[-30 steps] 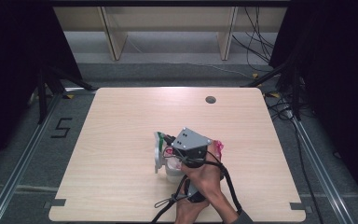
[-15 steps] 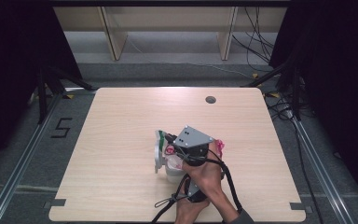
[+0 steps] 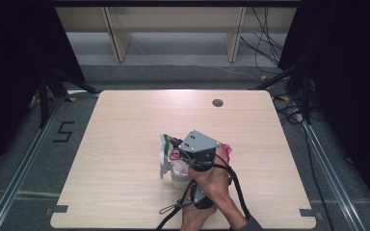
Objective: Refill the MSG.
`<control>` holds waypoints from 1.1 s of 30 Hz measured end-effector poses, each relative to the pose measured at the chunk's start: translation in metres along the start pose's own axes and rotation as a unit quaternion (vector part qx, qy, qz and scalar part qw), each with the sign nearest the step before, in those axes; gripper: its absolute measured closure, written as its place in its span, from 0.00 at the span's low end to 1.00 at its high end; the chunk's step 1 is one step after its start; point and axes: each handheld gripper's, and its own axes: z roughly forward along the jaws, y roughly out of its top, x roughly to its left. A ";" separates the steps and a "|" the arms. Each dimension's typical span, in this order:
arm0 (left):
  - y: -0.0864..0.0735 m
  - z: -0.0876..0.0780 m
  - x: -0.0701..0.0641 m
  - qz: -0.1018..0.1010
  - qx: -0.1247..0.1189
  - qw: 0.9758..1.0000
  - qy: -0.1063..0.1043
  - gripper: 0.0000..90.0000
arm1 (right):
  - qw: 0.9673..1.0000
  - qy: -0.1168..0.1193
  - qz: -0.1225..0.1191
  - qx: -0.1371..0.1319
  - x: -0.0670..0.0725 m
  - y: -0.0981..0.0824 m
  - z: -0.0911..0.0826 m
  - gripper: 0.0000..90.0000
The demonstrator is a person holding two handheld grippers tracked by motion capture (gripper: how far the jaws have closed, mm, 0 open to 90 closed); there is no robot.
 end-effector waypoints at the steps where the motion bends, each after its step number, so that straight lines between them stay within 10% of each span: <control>1: 0.000 0.000 0.000 0.003 0.000 1.000 -0.003 0.84 | 1.000 0.001 -0.003 -0.001 -0.001 -0.001 0.001 1.00; 33: -0.006 -0.003 0.001 0.014 0.039 0.999 0.014 0.79 | 0.999 0.019 0.029 -0.028 -0.020 -0.005 -0.018 1.00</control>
